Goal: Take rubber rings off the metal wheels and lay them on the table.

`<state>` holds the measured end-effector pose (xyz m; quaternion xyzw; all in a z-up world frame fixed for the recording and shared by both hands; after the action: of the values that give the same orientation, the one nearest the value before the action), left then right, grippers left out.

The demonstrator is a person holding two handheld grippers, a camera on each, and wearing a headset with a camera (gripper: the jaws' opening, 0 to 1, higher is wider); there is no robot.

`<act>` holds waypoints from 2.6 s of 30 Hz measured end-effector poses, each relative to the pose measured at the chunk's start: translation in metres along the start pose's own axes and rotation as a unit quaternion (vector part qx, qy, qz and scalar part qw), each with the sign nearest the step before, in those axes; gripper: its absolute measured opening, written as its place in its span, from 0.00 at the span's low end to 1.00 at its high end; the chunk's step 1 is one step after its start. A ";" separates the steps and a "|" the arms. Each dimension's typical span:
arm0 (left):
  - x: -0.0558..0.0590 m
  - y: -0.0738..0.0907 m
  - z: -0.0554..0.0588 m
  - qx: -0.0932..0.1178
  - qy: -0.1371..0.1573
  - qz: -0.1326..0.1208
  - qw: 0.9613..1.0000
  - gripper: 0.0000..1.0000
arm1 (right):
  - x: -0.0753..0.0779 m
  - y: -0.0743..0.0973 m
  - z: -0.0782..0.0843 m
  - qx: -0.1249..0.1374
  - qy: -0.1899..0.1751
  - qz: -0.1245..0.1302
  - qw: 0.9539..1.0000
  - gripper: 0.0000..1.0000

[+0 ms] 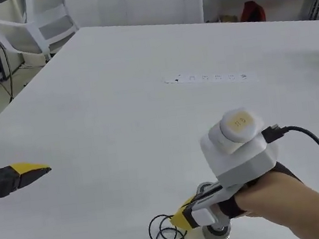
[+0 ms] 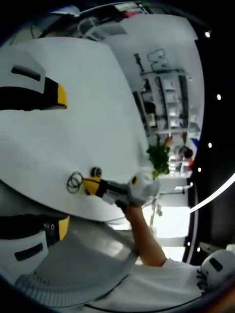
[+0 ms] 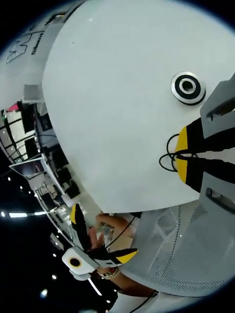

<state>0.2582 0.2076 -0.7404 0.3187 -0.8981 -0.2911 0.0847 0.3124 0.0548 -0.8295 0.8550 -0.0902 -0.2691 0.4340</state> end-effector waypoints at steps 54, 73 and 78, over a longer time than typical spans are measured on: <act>-0.005 -0.020 -0.060 0.028 -0.067 0.041 0.997 0.82 | 0.073 0.071 0.026 0.130 -0.066 0.076 0.986 0.07; 0.005 -0.073 -0.129 0.064 -0.137 0.074 0.986 0.64 | 0.078 0.049 0.037 0.105 -0.033 0.083 0.990 0.24; 0.014 -0.096 -0.138 0.064 -0.145 0.093 0.983 0.60 | 0.081 0.049 0.037 0.106 -0.027 0.089 0.990 0.24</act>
<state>0.3442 0.0739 -0.6836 0.1935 -0.9433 -0.2666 -0.0401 0.3644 -0.0319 -0.8390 0.8773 -0.2058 -0.2416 0.3600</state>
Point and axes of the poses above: the centre of the closed fingertips' face, and the gripper's own axes: y roughly backward along the fingers, x roughly to its right, z roughly out of its underside, the point moved 3 cm from there along y, roughly backward along the fingers, and after that the axes turned 9 degrees about -x, right-handed, at the moved point
